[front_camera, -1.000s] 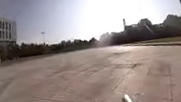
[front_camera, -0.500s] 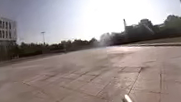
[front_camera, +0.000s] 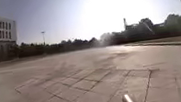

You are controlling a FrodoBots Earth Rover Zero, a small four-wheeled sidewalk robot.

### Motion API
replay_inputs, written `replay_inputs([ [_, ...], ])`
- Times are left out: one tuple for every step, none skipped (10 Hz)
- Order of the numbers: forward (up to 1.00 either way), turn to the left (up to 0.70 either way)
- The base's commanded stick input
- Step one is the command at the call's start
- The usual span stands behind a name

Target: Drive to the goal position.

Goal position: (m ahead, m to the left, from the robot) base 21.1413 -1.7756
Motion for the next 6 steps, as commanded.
replay_inputs([
  [0.7,0.0],
  [0.7,0.0],
  [0.7,0.0],
  [0.7,0.0],
  [0.7,0.0],
  [0.7,0.0],
])
